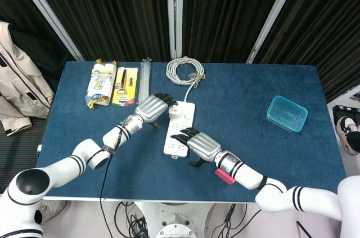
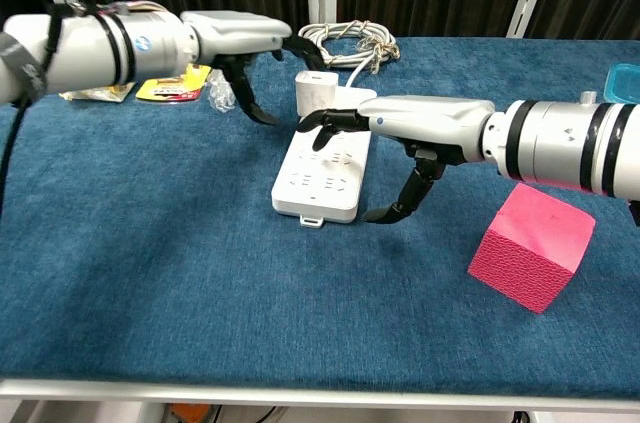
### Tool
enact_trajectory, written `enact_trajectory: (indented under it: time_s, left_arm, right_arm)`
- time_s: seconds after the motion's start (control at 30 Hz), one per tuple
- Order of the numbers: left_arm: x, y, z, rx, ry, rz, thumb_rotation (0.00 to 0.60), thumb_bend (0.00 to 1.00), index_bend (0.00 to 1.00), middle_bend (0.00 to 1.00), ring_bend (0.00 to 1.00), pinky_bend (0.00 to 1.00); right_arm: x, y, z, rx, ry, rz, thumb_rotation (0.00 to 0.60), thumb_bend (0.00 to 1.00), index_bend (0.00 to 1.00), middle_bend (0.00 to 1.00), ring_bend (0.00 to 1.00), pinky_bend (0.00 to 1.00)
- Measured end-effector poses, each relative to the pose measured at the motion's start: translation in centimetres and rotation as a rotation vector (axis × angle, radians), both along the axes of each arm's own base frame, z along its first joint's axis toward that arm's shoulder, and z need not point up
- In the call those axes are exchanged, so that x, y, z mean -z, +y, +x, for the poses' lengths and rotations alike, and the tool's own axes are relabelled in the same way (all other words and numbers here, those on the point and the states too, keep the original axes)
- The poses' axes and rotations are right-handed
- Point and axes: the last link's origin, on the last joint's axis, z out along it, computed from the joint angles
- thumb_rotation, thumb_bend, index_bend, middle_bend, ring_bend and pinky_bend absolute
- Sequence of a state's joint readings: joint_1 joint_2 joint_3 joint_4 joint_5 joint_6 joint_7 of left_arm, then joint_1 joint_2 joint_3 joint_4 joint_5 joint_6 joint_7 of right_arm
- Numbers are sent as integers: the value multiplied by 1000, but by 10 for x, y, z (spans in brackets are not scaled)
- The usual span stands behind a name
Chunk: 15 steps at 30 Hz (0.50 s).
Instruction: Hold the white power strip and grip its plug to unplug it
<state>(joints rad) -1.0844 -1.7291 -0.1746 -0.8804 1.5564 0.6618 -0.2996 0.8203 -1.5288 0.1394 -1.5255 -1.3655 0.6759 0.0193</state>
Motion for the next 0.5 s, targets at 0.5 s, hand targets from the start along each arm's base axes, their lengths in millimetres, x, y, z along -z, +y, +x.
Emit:
enact_trajectory:
  time_s: [0.5]
  left_arm:
    - [27,8,26,80,-21,-32,600,247,269,254,222,318]
  right_arm:
    - [12,0,-4,20,-3,19,600,209,60,134,0,0]
